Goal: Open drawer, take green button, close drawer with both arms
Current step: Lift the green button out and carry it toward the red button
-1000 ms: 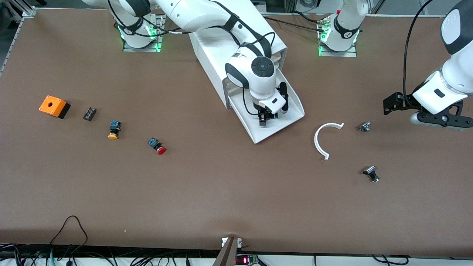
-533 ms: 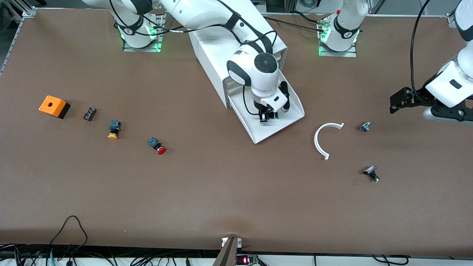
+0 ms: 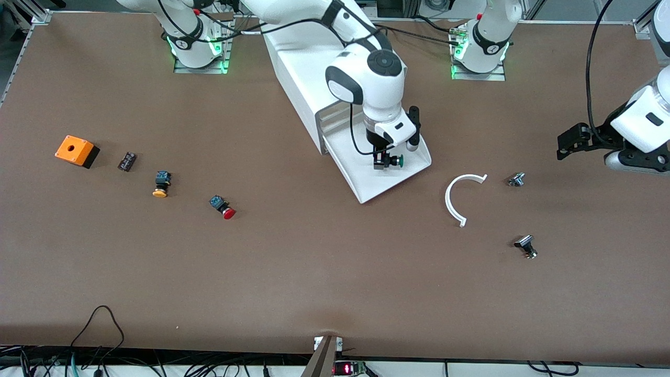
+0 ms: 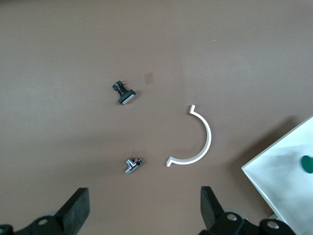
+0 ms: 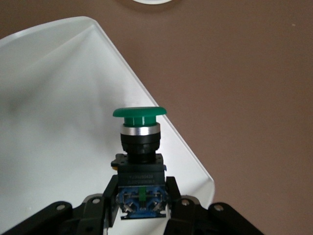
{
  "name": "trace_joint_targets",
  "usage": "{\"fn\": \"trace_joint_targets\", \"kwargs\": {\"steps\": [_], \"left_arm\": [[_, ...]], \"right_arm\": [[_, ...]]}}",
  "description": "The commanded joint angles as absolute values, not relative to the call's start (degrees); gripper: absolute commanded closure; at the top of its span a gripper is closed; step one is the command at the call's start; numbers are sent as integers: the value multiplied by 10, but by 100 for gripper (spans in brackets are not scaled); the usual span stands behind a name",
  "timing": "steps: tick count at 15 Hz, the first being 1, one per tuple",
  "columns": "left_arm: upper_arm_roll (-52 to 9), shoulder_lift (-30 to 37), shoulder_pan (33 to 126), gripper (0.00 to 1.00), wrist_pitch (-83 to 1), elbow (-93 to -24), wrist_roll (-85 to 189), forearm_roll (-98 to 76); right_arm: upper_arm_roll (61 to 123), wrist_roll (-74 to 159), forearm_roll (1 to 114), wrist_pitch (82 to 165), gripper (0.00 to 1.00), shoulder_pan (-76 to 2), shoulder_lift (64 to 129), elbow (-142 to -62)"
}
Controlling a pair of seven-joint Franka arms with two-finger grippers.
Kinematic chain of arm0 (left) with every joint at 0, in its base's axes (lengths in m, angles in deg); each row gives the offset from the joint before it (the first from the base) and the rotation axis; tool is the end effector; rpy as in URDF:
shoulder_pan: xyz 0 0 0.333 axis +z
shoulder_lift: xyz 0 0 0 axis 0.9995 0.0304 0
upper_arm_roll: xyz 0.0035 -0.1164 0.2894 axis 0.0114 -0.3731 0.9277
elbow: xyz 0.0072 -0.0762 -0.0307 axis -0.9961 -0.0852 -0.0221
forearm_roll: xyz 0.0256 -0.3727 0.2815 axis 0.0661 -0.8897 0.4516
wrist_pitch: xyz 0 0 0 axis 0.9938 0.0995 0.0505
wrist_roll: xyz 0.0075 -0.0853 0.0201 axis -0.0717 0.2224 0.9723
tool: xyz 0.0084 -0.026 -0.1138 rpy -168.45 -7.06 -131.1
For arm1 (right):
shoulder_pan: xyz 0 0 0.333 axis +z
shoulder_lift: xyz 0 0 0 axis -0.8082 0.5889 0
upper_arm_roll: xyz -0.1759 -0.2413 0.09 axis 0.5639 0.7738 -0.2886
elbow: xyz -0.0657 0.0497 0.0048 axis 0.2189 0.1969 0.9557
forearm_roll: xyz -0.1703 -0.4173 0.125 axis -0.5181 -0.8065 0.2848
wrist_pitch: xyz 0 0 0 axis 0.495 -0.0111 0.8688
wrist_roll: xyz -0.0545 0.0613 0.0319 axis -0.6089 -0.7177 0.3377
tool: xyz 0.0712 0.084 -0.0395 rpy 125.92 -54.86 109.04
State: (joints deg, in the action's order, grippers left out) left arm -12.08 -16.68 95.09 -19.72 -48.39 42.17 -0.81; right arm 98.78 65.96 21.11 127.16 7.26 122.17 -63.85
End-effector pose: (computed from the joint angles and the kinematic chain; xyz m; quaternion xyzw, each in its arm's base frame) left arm 0.6663 -0.0162 0.5645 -0.9988 0.0480 -0.0105 0.0021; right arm 0.5182 0.6834 0.3088 0.7500 0.6509 0.1044 0.0545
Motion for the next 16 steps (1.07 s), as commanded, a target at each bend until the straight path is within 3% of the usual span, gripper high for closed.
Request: {"fn": "trace_joint_targets", "kwargs": {"steps": [1,7,16], "left_arm": [[-122,-156,956,0,-182,-461,424,-21],[-123,-157,957,0,-181,-461,424,-19],[-130,-157,956,0,-168,-460,424,-13]], "right_arm": [[1035,638,205,1213,62,82,1171,-646],[1106,590,207,1178,62,58,1101,-668],[1114,435,227,1195,62,-45,1026,-848]]}}
